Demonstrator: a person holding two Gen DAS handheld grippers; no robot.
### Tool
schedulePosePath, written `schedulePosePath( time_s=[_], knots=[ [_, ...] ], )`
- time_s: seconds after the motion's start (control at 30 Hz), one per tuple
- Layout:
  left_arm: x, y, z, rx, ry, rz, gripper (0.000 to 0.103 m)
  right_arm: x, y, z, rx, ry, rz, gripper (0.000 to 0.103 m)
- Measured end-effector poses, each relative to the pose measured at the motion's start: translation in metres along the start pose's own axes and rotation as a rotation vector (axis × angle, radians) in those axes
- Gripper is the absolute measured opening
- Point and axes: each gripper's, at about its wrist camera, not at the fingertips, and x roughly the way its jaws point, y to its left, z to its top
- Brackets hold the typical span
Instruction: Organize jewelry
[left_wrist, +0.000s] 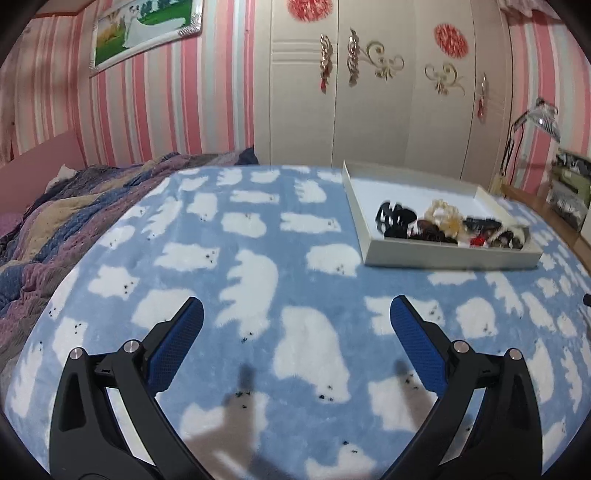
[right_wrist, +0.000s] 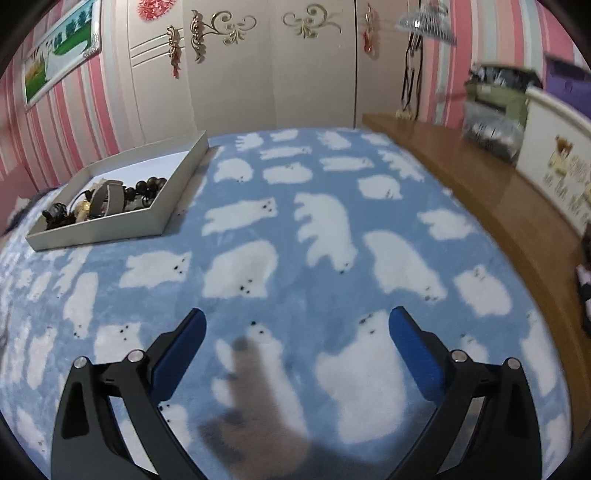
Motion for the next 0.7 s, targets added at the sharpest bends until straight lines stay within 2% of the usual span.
schedulePosePath(
  time_s=[0.07, 0.27, 0.33, 0.47, 0.7],
  knots=[
    [0.003, -0.002, -0.001, 0.005, 0.016, 0.013, 0.100, 0.005, 0.003, 0.000, -0.007, 0.022, -0.031, 0.099],
    [0.014, -0.003, -0.002, 0.004, 0.081, 0.019, 0.100, 0.016, 0.027, -0.002, -0.127, 0.082, -0.050, 0.099],
    [0.017, -0.004, -0.002, 0.005, 0.090, 0.021, 0.100, 0.016, 0.029, -0.003, -0.140, 0.077, -0.071, 0.099],
    [0.021, -0.004, -0.004, -0.004, 0.116, 0.025, 0.100, 0.015, 0.026, -0.003, -0.129, 0.083, -0.056, 0.100],
    [0.018, -0.006, -0.005, 0.009, 0.105, 0.043, 0.100, 0.016, 0.022, -0.002, -0.105, 0.081, -0.045, 0.100]
  ],
)
